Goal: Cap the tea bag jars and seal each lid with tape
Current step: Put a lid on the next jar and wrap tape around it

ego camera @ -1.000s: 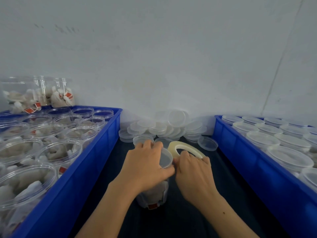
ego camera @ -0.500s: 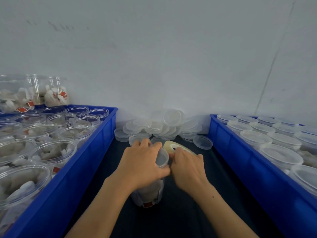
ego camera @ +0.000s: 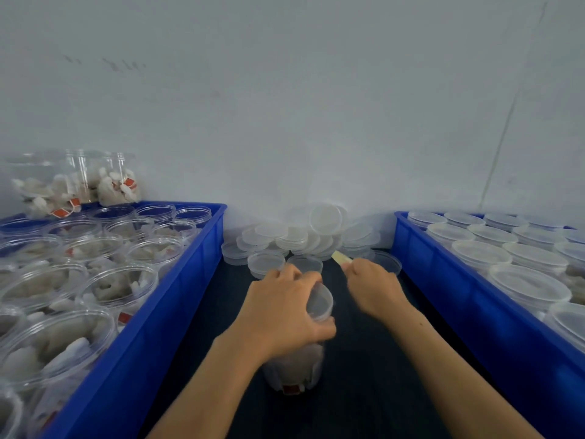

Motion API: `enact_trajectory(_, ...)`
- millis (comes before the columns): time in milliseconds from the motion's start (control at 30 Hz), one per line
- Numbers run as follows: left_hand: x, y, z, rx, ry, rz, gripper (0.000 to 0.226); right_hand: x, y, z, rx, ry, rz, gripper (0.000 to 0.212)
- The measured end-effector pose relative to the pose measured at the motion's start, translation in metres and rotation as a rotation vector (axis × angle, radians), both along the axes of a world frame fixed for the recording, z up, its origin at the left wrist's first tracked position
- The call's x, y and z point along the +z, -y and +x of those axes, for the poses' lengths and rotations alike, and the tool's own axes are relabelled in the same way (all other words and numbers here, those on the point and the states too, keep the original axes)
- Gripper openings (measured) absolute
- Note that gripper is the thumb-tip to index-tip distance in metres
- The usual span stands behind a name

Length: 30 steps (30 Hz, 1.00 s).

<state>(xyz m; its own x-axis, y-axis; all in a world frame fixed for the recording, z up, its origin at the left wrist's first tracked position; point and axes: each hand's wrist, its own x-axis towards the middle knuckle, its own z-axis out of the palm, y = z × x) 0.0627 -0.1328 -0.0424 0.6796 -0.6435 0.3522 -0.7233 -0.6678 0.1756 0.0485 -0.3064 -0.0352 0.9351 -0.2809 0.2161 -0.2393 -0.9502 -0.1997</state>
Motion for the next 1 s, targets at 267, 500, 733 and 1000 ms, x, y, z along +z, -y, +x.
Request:
enact_trajectory(267, 0.002, -0.001, 0.003, -0.007, -0.013, 0.021, 0.059, -0.038, -0.020, -0.010, 0.103, 0.007, 0.036, 0.013)
enact_trajectory(500, 0.001, -0.001, 0.004, 0.005, -0.039, 0.033, 0.060, -0.076, -0.024, -0.014, 0.141, 0.103, -0.048, 0.024)
enact_trajectory(733, 0.001, -0.003, 0.005, 0.001, -0.071, 0.030, 0.061, -0.089, -0.021, -0.012, 0.183, 0.064, 0.138, 0.025)
enact_trajectory(1000, 0.002, -0.009, 0.005, -0.015, -0.089, 0.027, 0.069, -0.057, -0.021, -0.041, 0.560, 0.209, 1.535, 0.039)
